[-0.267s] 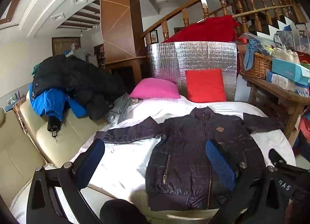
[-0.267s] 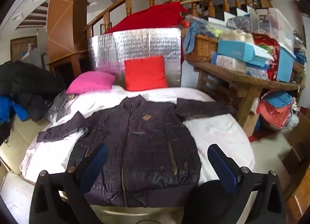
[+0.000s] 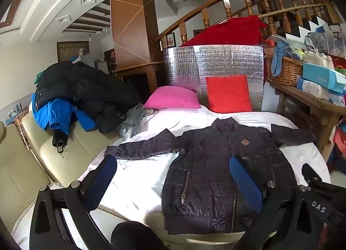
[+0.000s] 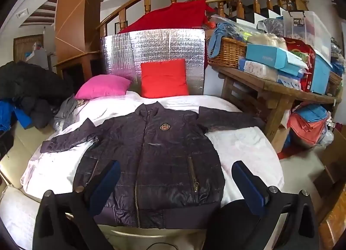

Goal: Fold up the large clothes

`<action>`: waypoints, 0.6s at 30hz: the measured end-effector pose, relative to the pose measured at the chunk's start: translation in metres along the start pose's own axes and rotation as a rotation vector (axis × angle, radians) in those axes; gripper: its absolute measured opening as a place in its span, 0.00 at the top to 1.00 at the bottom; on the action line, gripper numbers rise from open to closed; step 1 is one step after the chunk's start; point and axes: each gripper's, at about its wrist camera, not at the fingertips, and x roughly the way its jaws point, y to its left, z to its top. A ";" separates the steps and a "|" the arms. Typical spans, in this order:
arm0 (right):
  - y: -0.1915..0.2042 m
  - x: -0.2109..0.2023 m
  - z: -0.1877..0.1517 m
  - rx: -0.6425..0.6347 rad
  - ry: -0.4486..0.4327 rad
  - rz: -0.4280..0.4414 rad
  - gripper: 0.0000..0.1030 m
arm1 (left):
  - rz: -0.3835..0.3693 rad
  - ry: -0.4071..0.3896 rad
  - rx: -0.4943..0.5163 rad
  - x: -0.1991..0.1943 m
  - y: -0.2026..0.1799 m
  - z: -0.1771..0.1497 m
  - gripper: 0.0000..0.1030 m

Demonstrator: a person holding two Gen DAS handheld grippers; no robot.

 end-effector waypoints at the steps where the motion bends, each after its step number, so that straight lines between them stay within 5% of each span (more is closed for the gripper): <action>1: -0.002 -0.009 -0.003 0.000 -0.029 -0.009 0.00 | -0.002 0.000 0.002 0.000 -0.001 0.000 0.00; 18: -0.004 -0.024 0.003 -0.028 -0.085 -0.047 0.00 | -0.035 0.011 0.016 0.002 -0.011 -0.004 0.00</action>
